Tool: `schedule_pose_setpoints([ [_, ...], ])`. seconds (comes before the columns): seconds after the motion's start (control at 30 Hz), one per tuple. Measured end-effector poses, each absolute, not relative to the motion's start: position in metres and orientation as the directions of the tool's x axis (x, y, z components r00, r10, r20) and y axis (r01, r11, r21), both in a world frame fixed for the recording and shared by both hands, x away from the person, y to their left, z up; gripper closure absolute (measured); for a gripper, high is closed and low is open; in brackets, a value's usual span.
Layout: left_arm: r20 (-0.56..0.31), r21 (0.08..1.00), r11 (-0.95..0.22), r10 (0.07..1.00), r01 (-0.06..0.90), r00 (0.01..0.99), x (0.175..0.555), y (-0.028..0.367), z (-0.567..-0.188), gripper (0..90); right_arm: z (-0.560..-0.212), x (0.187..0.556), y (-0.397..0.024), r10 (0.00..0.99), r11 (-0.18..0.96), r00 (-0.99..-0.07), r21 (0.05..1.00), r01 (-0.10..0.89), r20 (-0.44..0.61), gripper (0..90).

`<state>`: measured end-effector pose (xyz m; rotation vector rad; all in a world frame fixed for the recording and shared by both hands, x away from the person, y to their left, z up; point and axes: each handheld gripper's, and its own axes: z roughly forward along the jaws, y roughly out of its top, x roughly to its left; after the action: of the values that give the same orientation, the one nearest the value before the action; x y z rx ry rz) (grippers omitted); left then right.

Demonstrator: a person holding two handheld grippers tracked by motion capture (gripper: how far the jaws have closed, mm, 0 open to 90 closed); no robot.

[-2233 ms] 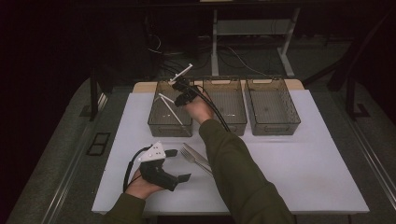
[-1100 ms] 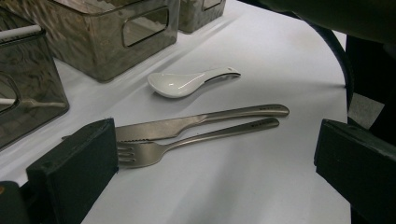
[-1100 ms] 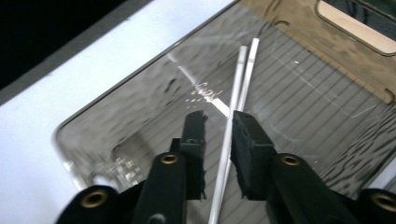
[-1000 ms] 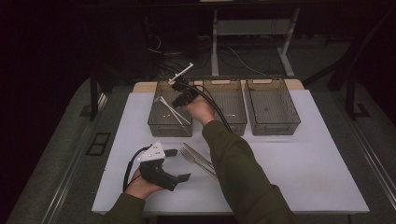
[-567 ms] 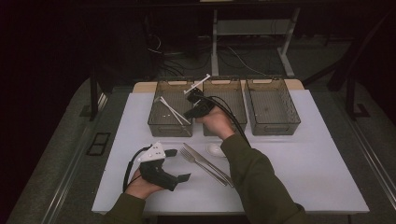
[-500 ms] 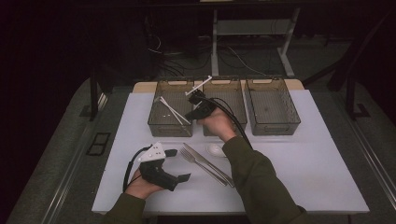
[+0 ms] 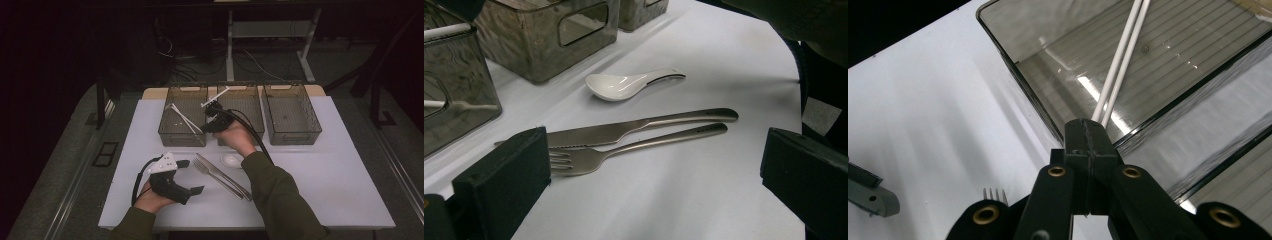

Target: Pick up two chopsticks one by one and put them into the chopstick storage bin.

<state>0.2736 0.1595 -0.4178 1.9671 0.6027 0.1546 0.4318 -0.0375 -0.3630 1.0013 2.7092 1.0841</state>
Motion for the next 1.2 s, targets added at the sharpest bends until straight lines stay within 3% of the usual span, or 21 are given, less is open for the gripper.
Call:
schedule_pose_setpoints([
  [0.5, -0.149, 0.874, -0.346, 0.479, 0.341, 0.865, 0.274, 0.161, -0.418, 0.0, -0.359, 0.432, -0.048, 0.594, 0.518, -0.784, 0.659, 0.546, 0.183, 89.6],
  [0.93, -0.155, 0.87, -0.344, 0.49, 0.354, 0.858, 0.276, 0.165, -0.42, 0.0, -0.349, 0.409, -0.099, 0.536, 0.48, -0.818, 0.721, 0.5, 0.209, 53.9],
  [1.2, -0.154, 0.865, -0.352, 0.493, 0.358, 0.856, 0.276, 0.164, -0.421, 0.0, -0.347, 0.378, -0.136, 0.501, 0.464, -0.843, 0.761, 0.453, 0.196, 44.7],
])
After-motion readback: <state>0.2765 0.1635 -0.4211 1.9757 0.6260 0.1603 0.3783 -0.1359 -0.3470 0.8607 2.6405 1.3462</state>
